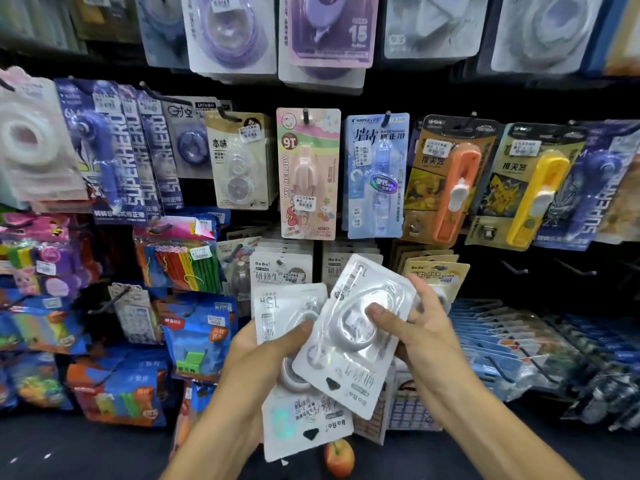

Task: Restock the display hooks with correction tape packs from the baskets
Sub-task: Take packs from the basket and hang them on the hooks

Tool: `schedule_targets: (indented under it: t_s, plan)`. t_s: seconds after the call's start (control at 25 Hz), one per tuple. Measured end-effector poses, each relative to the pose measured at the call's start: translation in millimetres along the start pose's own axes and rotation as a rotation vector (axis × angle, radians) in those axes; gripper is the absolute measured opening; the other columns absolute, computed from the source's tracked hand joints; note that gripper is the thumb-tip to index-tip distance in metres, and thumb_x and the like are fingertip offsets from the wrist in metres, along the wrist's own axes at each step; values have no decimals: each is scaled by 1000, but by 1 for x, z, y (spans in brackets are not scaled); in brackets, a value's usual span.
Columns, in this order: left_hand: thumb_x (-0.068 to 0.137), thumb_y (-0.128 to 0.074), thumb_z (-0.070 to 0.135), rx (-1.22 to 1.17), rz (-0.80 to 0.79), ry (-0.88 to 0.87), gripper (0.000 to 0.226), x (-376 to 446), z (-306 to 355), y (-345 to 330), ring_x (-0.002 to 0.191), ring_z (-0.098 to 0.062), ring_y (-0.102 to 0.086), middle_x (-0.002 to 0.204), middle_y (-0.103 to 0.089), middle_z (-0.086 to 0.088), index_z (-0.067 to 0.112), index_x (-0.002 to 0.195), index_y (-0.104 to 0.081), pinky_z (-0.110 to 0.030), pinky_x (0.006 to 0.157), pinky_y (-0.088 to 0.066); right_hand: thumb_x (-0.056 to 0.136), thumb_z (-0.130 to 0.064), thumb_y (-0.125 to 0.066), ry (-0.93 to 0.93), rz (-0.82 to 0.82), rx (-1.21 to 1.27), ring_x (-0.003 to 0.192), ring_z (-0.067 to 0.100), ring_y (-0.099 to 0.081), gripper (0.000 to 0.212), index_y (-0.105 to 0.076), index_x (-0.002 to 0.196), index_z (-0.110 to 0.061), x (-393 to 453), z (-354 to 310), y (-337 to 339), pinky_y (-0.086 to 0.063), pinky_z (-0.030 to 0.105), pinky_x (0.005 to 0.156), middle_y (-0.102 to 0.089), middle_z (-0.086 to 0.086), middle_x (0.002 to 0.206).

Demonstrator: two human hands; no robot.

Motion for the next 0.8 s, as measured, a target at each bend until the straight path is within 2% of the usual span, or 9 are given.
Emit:
schedule_targets:
  t_s: [0.08,0.16,0.24,0.32,0.44,0.52,0.64,0.72,0.8]
  plan:
    - [61,-86,16,4,-63,-13,28,0,2,0,86,-38,-77,98,-79,-17,22,88,-79,-48,67,-63,66,-20,-82,14,42,59,89,18,-76,61,-59,122,-24,8,-2,5,-58,26,61,-76,3,110]
    - [54,-88,12,52,-99,-31,42,-2,2,-1,86,-37,-77,99,-79,-16,17,95,-77,-41,64,-63,68,-21,-80,-44,42,144,87,19,-75,53,-63,118,-18,7,5,6,-57,30,64,-76,9,113]
    - [53,-85,6,74,-51,-45,47,-1,2,0,85,-36,-78,97,-80,-14,17,98,-75,-45,70,-62,74,-16,-78,-114,-46,206,91,22,-75,48,-66,121,-14,7,6,8,-59,34,65,-76,11,113]
    - [54,-83,6,64,18,-55,51,1,8,8,84,-37,-77,97,-80,-15,18,102,-72,-55,79,-60,75,-8,-80,-166,-208,166,90,29,-74,48,-67,121,-8,9,-9,17,-61,38,67,-74,17,112]
    - [56,-83,8,75,39,-77,56,3,22,23,84,-39,-77,97,-79,-16,15,110,-68,-60,81,-59,68,-16,-84,-185,-413,-65,78,31,-73,54,-64,117,-7,13,-33,38,-61,37,65,-74,22,102]
    - [63,-83,4,188,8,-93,49,1,29,28,83,-37,-77,96,-80,-13,18,108,-69,-57,79,-60,64,-30,-91,-214,-525,-247,81,31,-74,63,-67,120,-12,10,-34,42,-62,34,67,-74,22,106]
    - [73,-83,1,439,-130,-76,42,-1,34,32,82,-32,-78,95,-80,-7,27,103,-69,-49,68,-64,55,-54,-93,-291,-554,-335,81,22,-74,56,-80,92,-16,7,-30,42,-58,26,69,-77,14,99]
    - [69,-86,6,475,-240,-36,46,-4,37,34,82,-35,-78,97,-80,-9,31,104,-69,-46,64,-64,62,-50,-91,-296,-622,-480,74,17,-69,42,-76,79,-15,7,-28,43,-52,20,66,-76,8,85]
    - [70,-86,7,442,-232,-51,40,-4,35,32,83,-37,-77,97,-80,-11,35,95,-72,-50,69,-63,74,-34,-88,-332,-744,-645,73,22,-63,32,-73,85,-7,3,-18,37,-47,22,61,-70,17,82]
Point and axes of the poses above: each hand's wrist, its own x-axis towards the middle knuckle, its own y-axis out of the back of the hand, z = x × y, the point moved 1 cm from there along x, towards the middle knuckle
